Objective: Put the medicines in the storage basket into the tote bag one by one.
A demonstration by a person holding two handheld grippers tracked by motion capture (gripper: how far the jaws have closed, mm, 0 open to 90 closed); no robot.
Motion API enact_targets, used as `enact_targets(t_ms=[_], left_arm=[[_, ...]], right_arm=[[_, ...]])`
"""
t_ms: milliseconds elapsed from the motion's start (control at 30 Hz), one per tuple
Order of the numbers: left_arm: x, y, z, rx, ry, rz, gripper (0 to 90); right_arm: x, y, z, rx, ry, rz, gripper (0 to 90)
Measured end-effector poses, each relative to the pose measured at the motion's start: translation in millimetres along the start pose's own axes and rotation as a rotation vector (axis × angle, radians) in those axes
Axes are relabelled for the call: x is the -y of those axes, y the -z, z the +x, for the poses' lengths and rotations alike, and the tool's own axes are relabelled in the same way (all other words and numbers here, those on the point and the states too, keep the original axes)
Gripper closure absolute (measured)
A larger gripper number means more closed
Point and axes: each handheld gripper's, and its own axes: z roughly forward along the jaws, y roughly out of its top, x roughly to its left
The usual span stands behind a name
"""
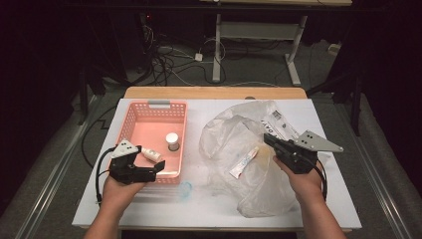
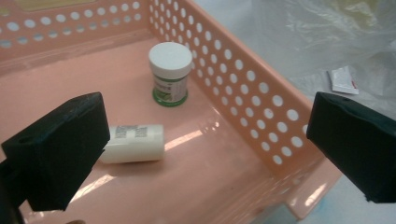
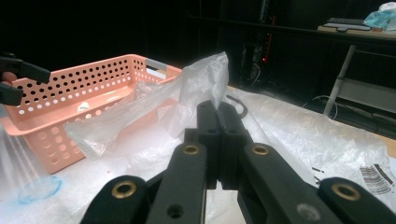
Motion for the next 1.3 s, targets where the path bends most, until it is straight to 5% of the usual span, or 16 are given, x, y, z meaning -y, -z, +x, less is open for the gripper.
enact_targets(t_ms=[733, 1000, 1300], left_arm=[[8.3, 14.3, 29.1, -0.051, 0.073, -0.019, 3.0], [-2.8, 12.5, 26.8, -0.046, 0.041, 0.023, 38.9], [-33.8, -0.9, 38.1, -0.126, 0.050, 0.180, 82.2]], right_arm=[[0.3, 0.5, 0.0, 0.001, 0.000, 0.004, 90.0], [-1.2, 2.5, -1.6, 0.000, -0.004, -0.004, 90.0], [-2.5, 2.8, -0.2, -0.003, -0.003, -0.009, 90.0]])
